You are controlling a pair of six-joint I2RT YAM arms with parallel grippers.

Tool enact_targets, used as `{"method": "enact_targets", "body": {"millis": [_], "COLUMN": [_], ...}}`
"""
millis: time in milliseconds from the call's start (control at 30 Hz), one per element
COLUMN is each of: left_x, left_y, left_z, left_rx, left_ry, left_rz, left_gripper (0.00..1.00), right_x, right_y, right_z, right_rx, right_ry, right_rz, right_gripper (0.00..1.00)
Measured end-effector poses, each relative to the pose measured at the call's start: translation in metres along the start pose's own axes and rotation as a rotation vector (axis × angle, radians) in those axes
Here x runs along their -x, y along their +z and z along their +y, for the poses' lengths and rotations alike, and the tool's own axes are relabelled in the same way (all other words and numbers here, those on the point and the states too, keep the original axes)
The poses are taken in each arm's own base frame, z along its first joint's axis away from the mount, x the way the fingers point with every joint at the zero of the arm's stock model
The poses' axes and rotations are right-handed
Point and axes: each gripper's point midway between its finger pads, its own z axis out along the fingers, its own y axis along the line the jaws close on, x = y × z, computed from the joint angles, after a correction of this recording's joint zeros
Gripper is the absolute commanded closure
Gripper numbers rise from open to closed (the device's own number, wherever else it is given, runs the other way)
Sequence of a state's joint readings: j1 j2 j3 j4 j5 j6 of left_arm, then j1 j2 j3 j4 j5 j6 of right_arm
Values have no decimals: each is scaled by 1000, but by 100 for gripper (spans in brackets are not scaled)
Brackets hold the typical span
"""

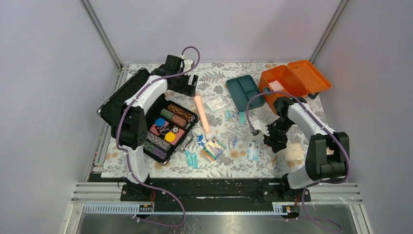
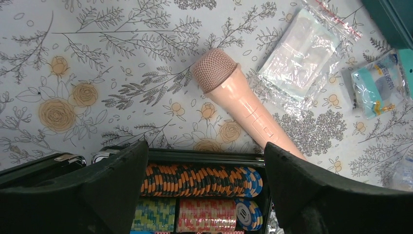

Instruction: Organize the medicine kit

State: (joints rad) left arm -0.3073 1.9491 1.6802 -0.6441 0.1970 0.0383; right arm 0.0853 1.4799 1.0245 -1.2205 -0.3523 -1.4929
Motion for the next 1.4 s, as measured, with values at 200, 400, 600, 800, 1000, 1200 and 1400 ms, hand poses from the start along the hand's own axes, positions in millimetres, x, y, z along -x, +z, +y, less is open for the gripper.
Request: {"method": "enact_targets", "body": {"millis": [200, 400, 600, 800, 1000, 1200, 1400], "left_x": [6, 11, 8, 0, 0, 0, 0], "left_y": [-6, -15, -14, -12, -12, -12, -12], "left_z": [4, 7, 14, 18, 19, 20, 20], "left_rx": [18, 38, 65, 82, 85, 87, 87], "left_ry": [2, 3, 4, 2, 0, -1, -1], "left_rz": [-25, -46, -40, -21, -20, -20, -20], "left_gripper": [13, 13, 13, 12, 12, 12, 12], "right_x": [-1, -12, -19, -20, -25, -28, -28], "right_y": [13, 23, 30, 31, 34, 40, 41], "right_z": [8, 10, 10, 11, 16, 18, 18], "right_rx": [124, 213, 276, 286, 310, 328, 327], "right_ry": [-132, -155, -184, -215, -223, -220, -221], "right_rz": [56, 95, 134, 151, 167, 169, 170], "right_gripper": [55, 57, 58, 61, 62, 74, 92]}}
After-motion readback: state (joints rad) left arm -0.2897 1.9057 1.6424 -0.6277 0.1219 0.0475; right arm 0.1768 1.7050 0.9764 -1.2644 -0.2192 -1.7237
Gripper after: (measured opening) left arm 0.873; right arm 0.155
